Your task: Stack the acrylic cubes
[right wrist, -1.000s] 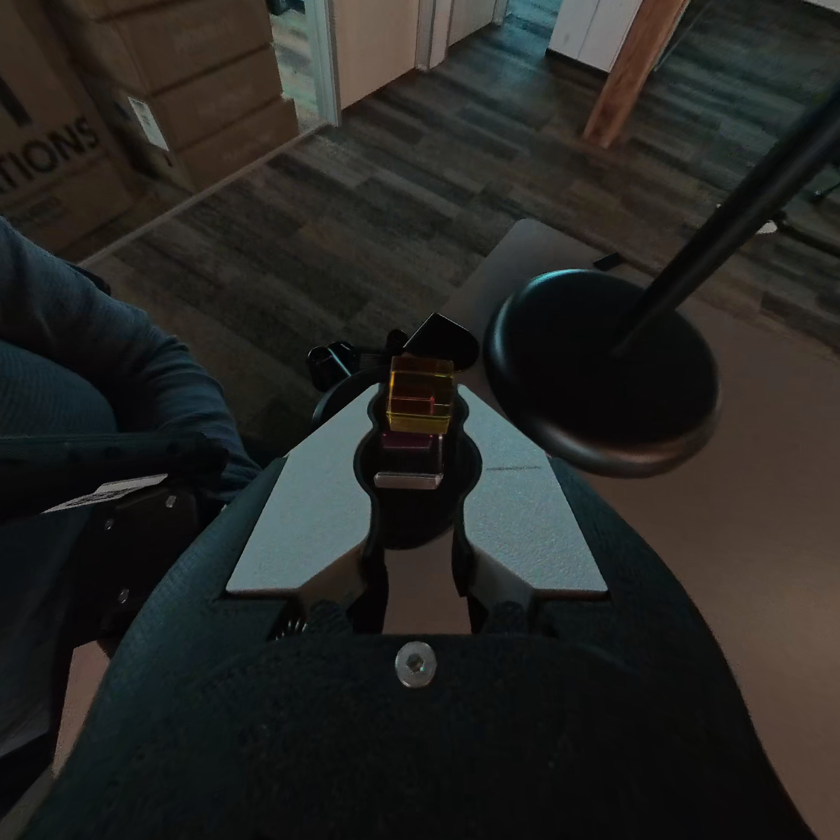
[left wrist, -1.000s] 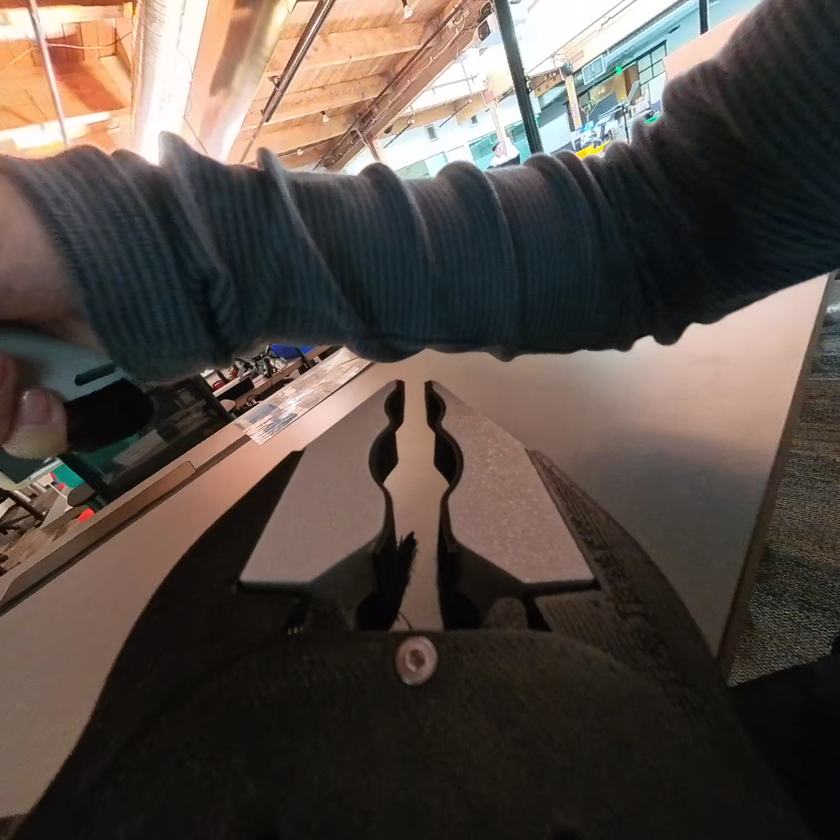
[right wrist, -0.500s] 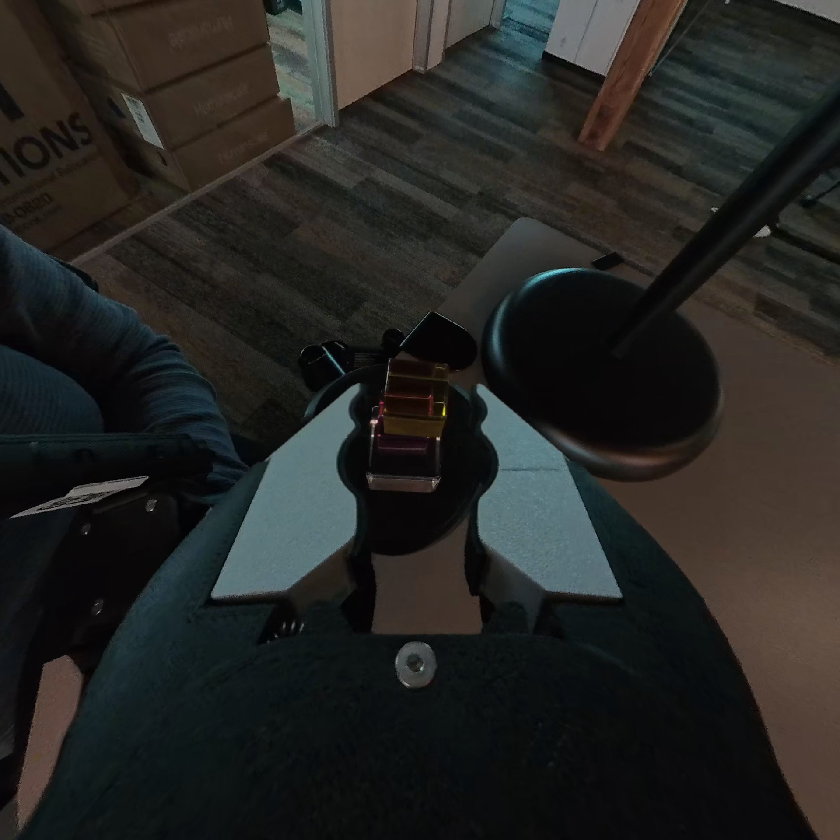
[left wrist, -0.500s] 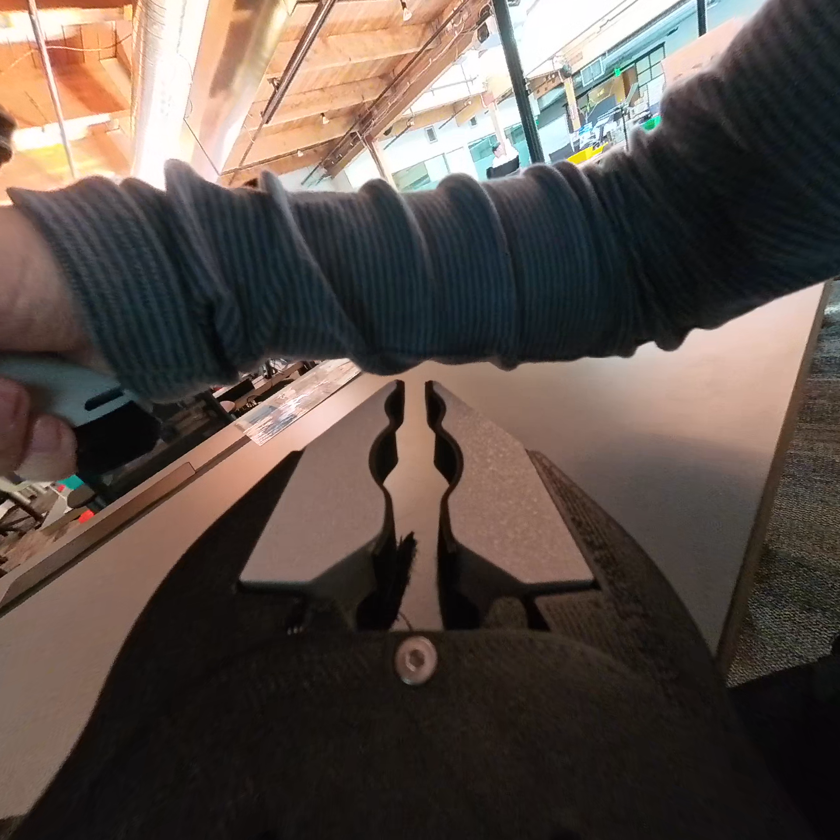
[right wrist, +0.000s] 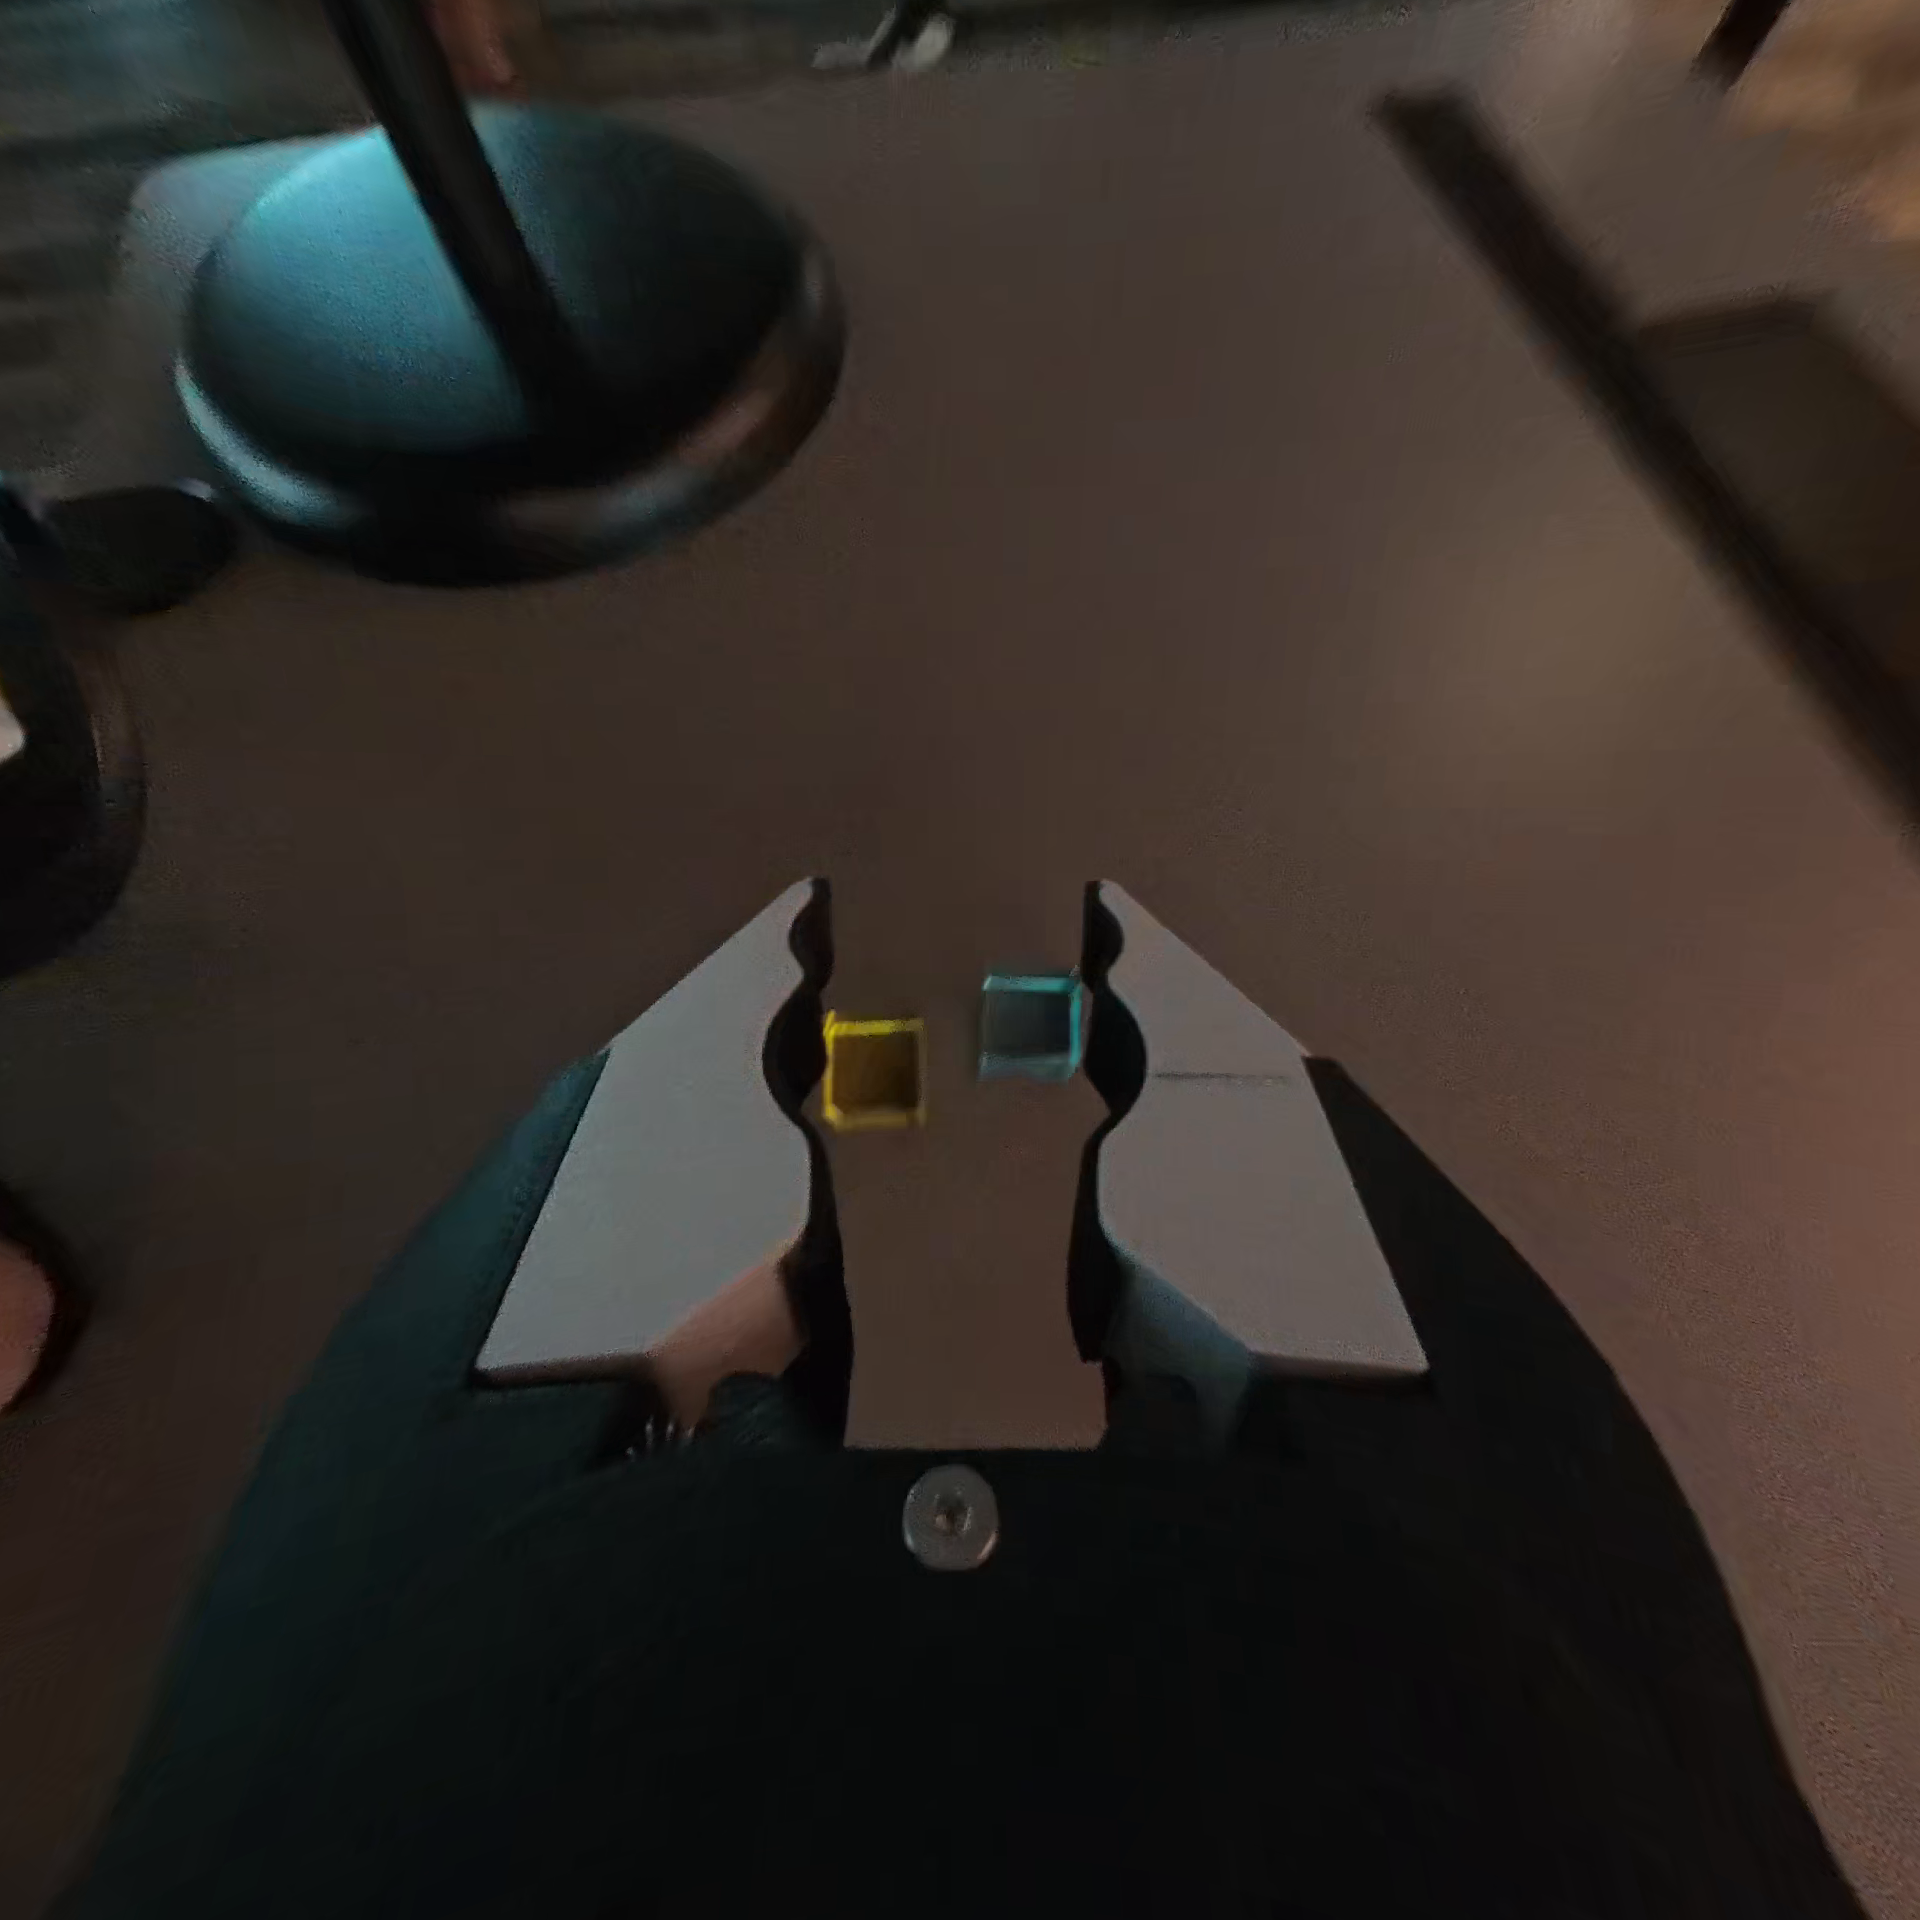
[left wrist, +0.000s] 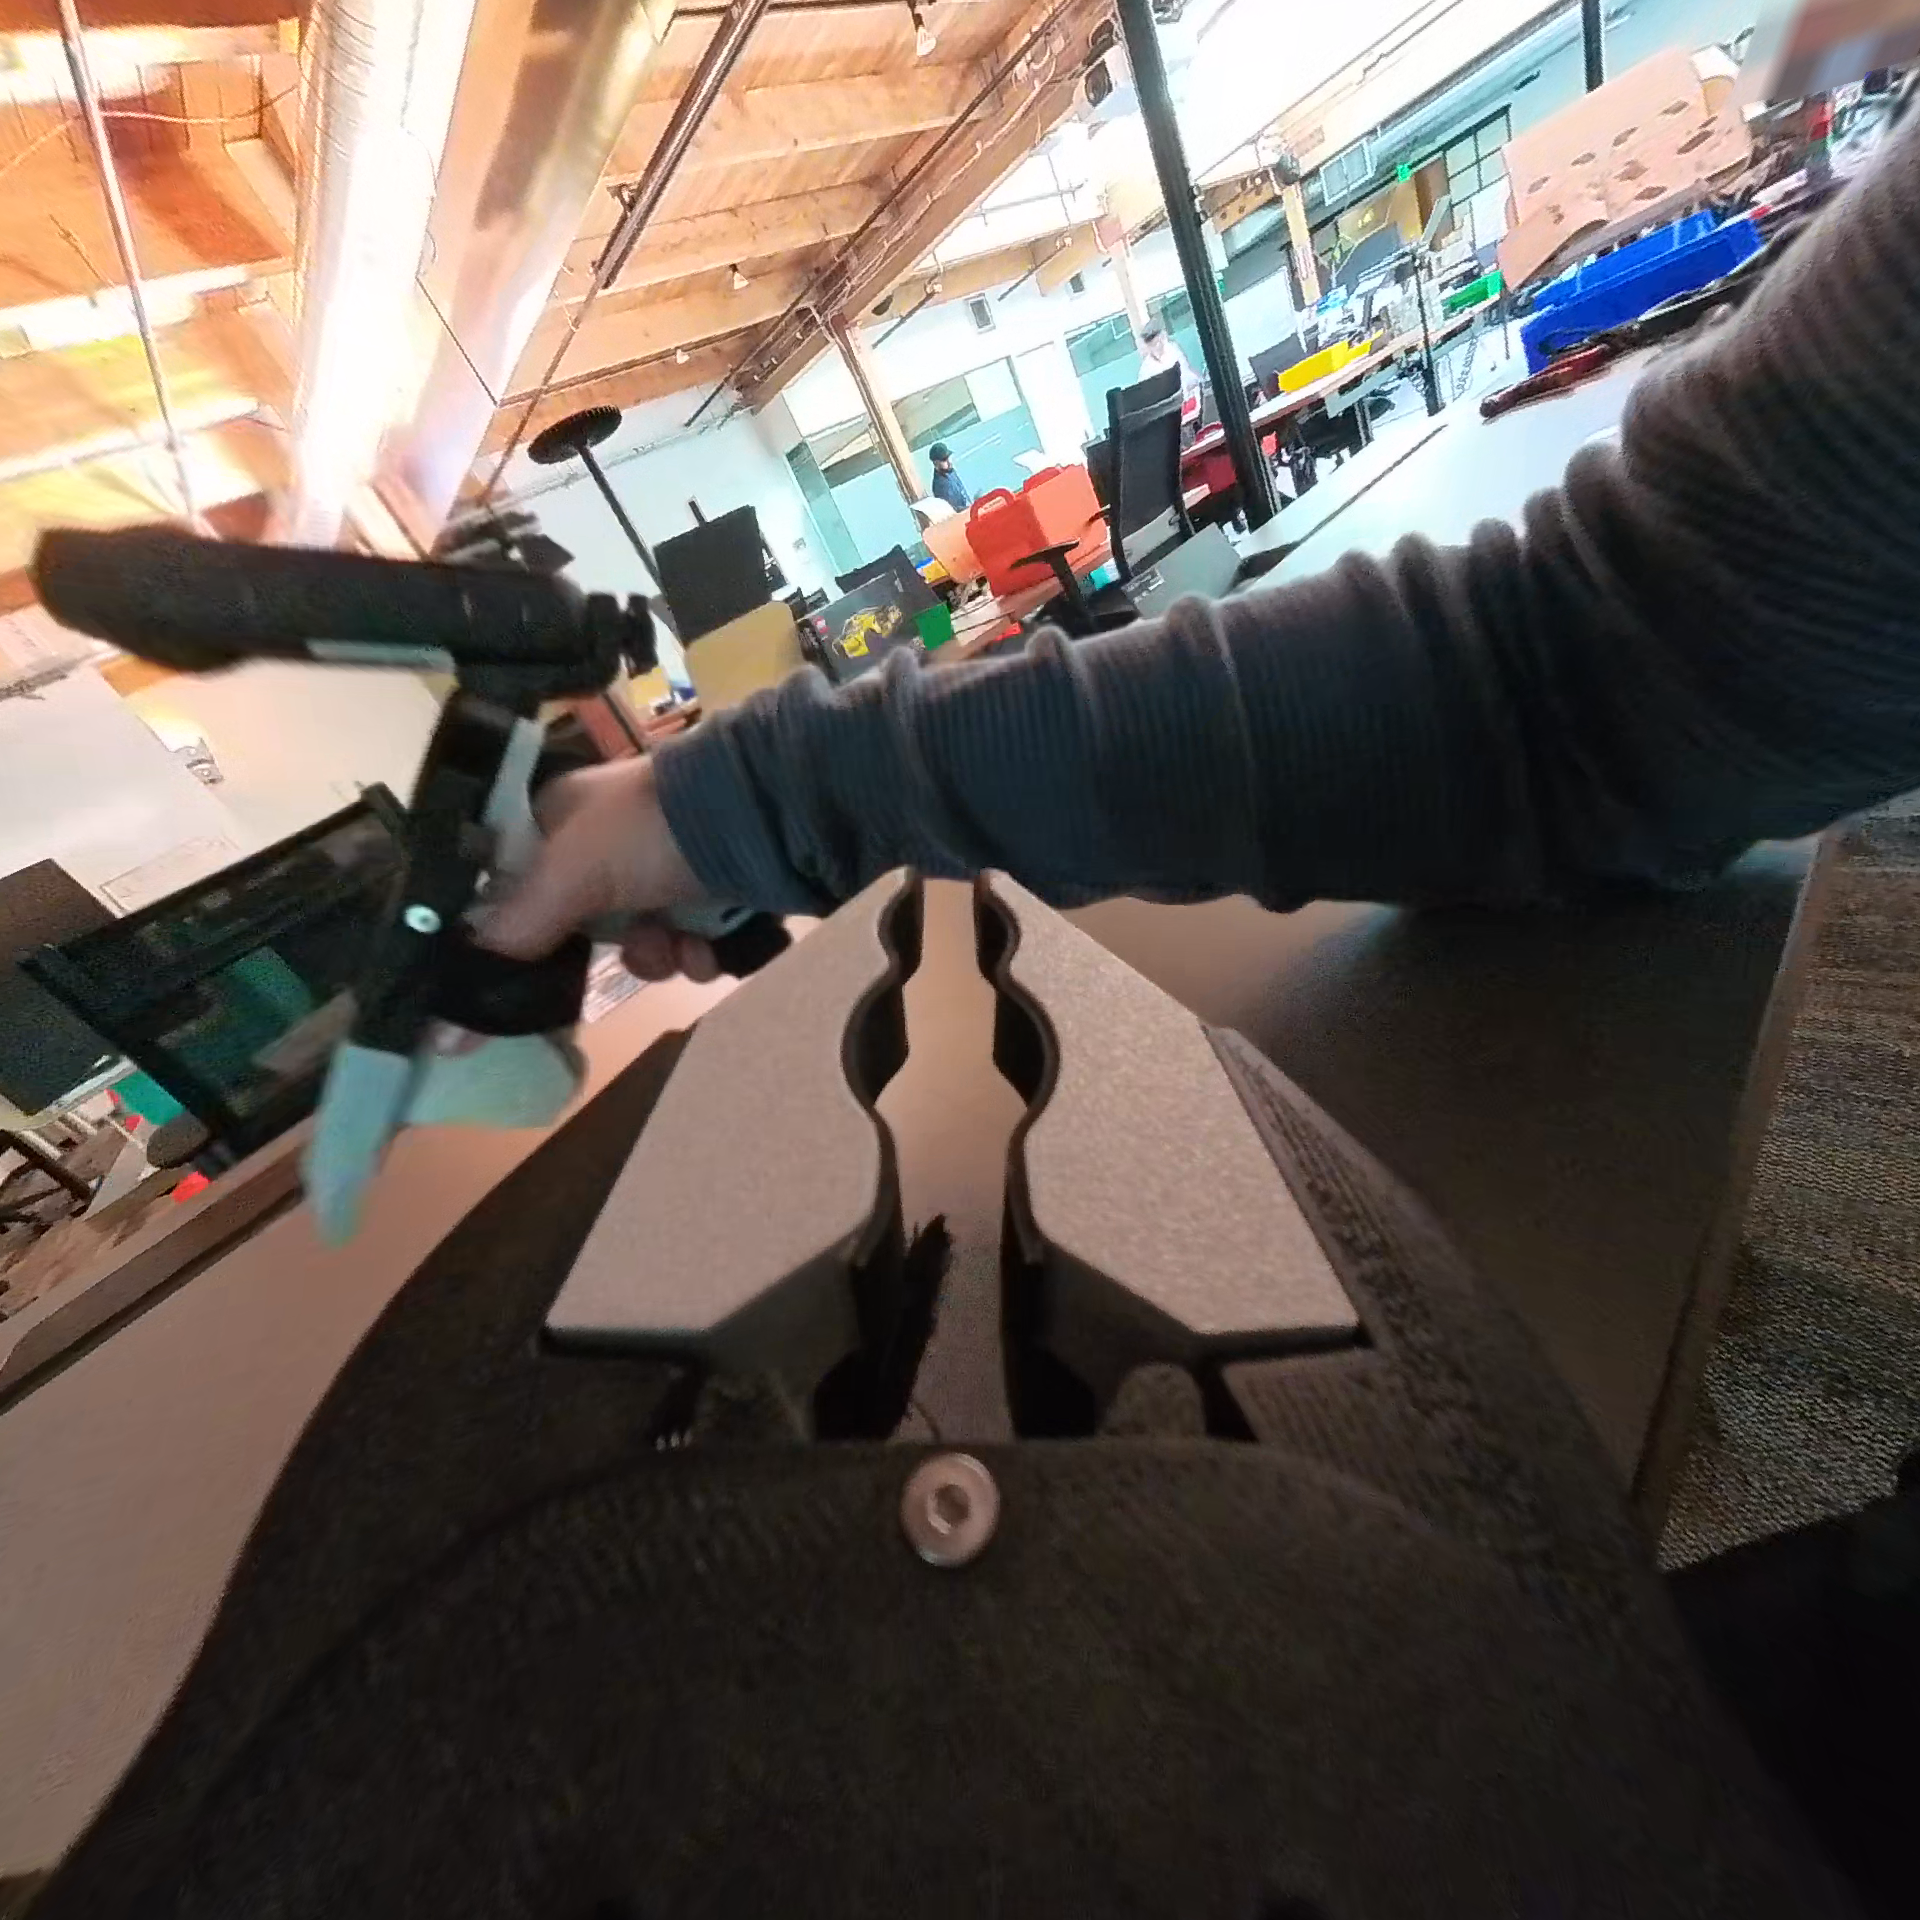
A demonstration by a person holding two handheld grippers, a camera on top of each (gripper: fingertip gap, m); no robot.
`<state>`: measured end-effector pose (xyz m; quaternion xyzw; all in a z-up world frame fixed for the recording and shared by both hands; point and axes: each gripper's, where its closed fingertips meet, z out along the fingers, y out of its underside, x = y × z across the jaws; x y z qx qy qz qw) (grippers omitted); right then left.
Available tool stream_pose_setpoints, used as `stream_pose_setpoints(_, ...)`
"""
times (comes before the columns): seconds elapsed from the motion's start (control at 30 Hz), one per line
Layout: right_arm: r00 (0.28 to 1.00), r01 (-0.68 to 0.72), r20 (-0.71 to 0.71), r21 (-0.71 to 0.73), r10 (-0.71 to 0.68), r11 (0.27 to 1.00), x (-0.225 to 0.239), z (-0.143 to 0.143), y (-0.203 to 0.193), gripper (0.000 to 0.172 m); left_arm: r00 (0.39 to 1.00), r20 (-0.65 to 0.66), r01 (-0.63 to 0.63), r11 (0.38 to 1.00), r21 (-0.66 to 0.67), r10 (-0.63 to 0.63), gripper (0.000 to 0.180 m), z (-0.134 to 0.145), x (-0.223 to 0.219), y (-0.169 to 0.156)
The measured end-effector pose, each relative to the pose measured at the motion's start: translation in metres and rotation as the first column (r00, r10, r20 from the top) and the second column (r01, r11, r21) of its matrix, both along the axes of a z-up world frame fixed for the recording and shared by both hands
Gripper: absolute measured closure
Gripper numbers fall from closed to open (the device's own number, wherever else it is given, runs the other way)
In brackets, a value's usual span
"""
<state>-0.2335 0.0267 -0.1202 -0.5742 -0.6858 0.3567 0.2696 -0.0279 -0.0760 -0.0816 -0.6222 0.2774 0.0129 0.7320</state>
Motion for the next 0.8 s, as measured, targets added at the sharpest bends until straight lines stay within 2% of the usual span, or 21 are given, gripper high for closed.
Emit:
stream_pose_setpoints(0.07, 0.990, -0.074, 0.114, -0.061, 0.081, 0.995, 0.013, -0.023, -0.008, 0.132, 1.000, 0.000, -0.003, 1.000, 0.001, 0.003, 0.172, 0.000, 0.000, 0.000)
stream_pose_setpoints(0.17, 0.973, -0.144, 0.169, -0.070, 0.154, 0.987, 0.025, -0.035, -0.018, 0.129, 1.000, 0.003, -0.005, 1.000, 0.002, 0.005, 0.172, 0.001, -0.001, 0.000)
stream_pose_setpoints(0.4, 0.960, -0.150, 0.243, 0.014, 0.142, 0.989, 0.024, -0.060, -0.018, 0.128, 1.000, 0.006, -0.005, 1.000, 0.000, 0.005, 0.172, 0.001, -0.001, 0.000)
stream_pose_setpoints(0.43, 0.960, -0.149, 0.243, 0.027, 0.138, 0.988, 0.022, -0.062, -0.018, 0.130, 1.000, 0.006, -0.005, 1.000, 0.001, 0.005, 0.172, 0.001, -0.001, 0.000)
stream_pose_setpoints(0.5, 0.966, -0.150, 0.221, 0.054, 0.135, 0.987, 0.017, -0.061, -0.017, 0.147, 1.000, 0.005, -0.007, 1.000, 0.001, 0.007, 0.172, 0.001, -0.001, 0.000)
stream_pose_setpoints(0.6, 0.975, -0.188, 0.127, 0.026, 0.183, 0.982, 0.010, -0.034, -0.033, 0.147, 1.000, 0.002, -0.005, 1.000, 0.002, 0.005, 0.172, 0.001, -0.001, 0.000)
stream_pose_setpoints(0.7, 0.944, -0.323, -0.081, -0.017, 0.320, 0.946, 0.004, 0.034, -0.077, 0.147, 1.000, -0.001, -0.004, 1.000, 0.001, 0.004, 0.172, 0.001, 0.000, 0.000)
stream_pose_setpoints(0.8, 0.852, -0.491, -0.203, 0.010, 0.482, 0.871, 0.005, 0.095, -0.127, 0.147, 1.000, 0.000, -0.007, 1.000, 0.000, 0.007, 0.172, 0.001, -0.001, 0.000)
